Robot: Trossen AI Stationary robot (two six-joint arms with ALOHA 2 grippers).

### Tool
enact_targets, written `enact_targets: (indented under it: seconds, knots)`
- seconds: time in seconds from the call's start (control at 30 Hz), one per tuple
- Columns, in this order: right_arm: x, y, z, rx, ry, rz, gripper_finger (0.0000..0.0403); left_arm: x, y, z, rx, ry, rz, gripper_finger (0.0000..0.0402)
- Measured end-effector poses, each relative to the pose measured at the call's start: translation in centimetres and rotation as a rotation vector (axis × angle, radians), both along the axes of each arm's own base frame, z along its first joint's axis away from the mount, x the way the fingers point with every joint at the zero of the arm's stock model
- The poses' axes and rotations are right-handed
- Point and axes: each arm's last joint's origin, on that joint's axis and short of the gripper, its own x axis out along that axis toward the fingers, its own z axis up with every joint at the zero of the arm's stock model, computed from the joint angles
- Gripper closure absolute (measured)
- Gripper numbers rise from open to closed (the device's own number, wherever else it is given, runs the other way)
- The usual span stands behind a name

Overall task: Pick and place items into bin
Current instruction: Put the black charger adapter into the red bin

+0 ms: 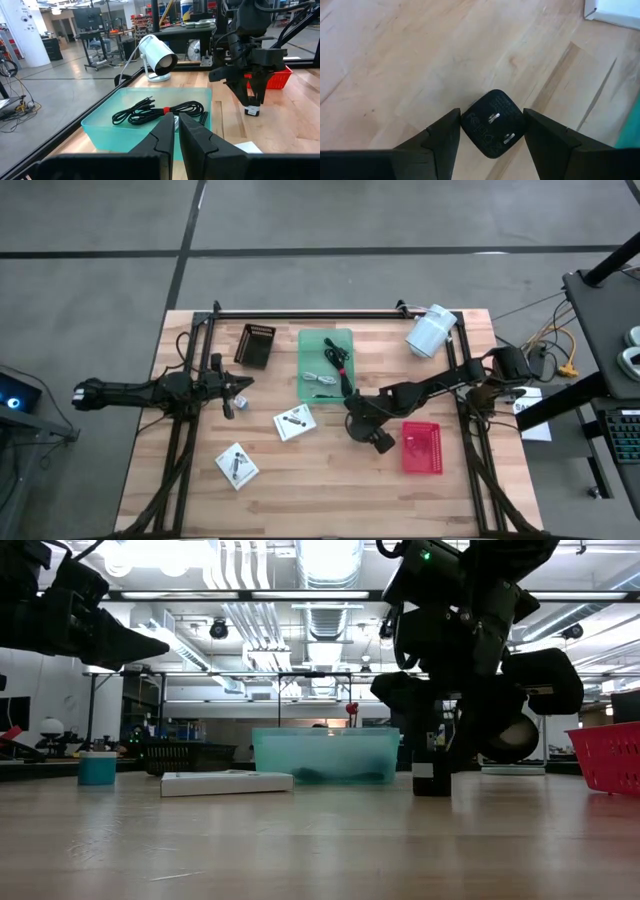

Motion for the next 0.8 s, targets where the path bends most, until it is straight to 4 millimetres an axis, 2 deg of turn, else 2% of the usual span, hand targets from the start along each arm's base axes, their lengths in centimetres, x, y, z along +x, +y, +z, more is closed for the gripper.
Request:
enact_targets:
  seconds: [0.43, 0.8]
  knots:
    - [0.02, -0.02, 0.01, -0.006, -0.003, 0.006, 0.0228, 0.0, 0.0, 0.0, 0.0, 0.0, 0.001, 0.0391]
    - [-0.07, -0.04, 0.39, -0.008, -0.013, 0.006, 0.023, 0.0, 0.01, 0.0, 0.0, 0.0, 0.002, 0.0391]
